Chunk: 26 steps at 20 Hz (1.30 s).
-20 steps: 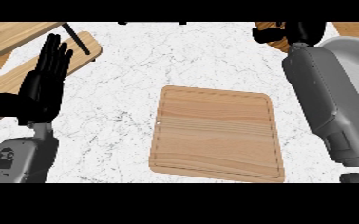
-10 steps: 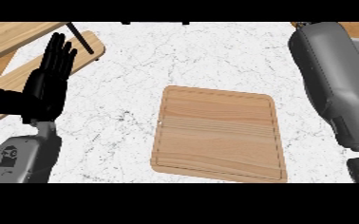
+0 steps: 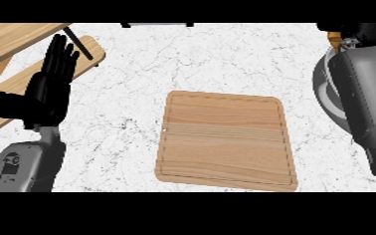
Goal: Pick the croissant from the cutting board and place it in the pot
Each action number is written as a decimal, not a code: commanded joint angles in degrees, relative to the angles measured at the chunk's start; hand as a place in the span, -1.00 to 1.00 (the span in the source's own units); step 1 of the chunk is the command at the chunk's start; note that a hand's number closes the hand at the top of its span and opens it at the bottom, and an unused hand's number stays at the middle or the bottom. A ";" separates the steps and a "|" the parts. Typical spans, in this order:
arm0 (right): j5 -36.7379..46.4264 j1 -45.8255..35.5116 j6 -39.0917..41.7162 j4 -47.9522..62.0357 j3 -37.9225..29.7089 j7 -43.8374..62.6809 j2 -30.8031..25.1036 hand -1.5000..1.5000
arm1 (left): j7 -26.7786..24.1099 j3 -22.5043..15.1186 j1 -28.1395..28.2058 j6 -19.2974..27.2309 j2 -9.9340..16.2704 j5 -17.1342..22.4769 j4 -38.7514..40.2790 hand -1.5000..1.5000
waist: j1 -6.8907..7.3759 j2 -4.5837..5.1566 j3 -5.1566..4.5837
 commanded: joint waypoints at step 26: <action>-34.82 21.86 -6.61 2.60 -22.38 -30.90 -6.76 -1.00 | -1.43 -0.46 1.03 -1.04 -3.24 -2.86 -1.21 0.00 | 1.77 0.66 0.14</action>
